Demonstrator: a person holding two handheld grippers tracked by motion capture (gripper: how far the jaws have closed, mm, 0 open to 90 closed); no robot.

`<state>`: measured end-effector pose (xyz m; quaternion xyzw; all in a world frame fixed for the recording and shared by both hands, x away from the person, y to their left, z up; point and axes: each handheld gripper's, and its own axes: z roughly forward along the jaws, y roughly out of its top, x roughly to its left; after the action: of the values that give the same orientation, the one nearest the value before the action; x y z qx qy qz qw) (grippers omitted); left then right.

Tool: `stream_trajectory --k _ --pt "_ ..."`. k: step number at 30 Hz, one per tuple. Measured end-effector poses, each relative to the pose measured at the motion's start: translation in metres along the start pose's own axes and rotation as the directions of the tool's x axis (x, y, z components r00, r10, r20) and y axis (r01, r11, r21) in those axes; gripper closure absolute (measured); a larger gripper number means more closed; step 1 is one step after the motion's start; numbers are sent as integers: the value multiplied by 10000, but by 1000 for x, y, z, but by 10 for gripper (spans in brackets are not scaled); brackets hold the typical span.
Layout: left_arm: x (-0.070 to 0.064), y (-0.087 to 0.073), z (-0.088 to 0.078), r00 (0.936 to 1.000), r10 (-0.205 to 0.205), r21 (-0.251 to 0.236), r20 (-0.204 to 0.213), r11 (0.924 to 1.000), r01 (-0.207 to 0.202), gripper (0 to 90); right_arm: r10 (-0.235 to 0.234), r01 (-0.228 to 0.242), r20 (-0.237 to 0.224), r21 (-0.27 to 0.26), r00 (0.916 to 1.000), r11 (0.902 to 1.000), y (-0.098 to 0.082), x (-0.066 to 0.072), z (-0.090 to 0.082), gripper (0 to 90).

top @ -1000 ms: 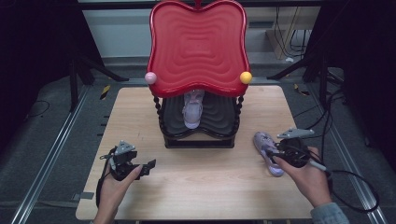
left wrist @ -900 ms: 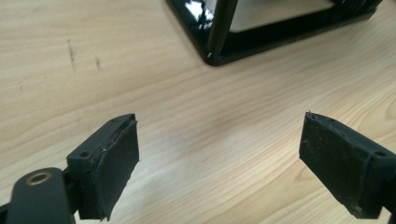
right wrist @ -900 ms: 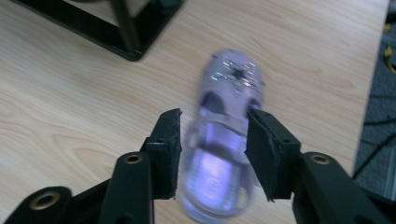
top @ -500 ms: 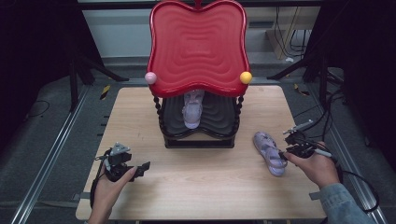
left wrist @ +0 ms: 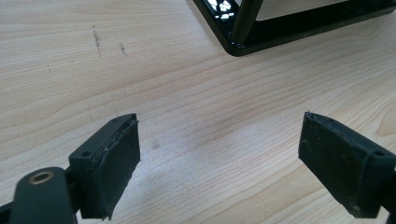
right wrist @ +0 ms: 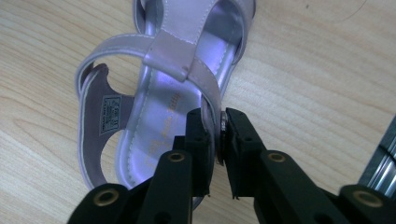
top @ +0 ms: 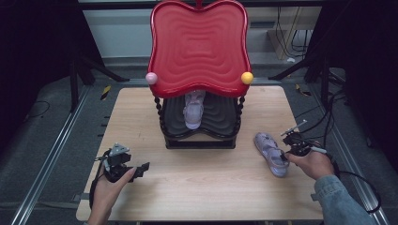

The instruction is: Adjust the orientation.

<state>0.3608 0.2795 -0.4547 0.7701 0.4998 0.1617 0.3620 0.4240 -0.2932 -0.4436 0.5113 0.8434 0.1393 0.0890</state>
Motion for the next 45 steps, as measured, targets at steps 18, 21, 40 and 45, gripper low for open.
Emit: stream_trajectory --k 18,21,40,45 --pt "4 0 -1 9999 -74 -56 -97 10000 73 119 -3087 2901 -1570 -1307 9381 9480 -8 101 -35 827" --pt "6 -1 0 9998 -125 -43 -138 9999 125 120 -3390 3195 -1661 -1332 9260 9382 3 119 -28 827" --pt "7 -3 2 9999 -102 41 -113 9999 102 119 -4559 4486 -1520 -810 8770 8900 29 132 7 816" --pt "6 -3 3 9999 -72 97 -115 9999 73 119 -4462 4392 -1588 -786 8807 8949 24 131 10 788"
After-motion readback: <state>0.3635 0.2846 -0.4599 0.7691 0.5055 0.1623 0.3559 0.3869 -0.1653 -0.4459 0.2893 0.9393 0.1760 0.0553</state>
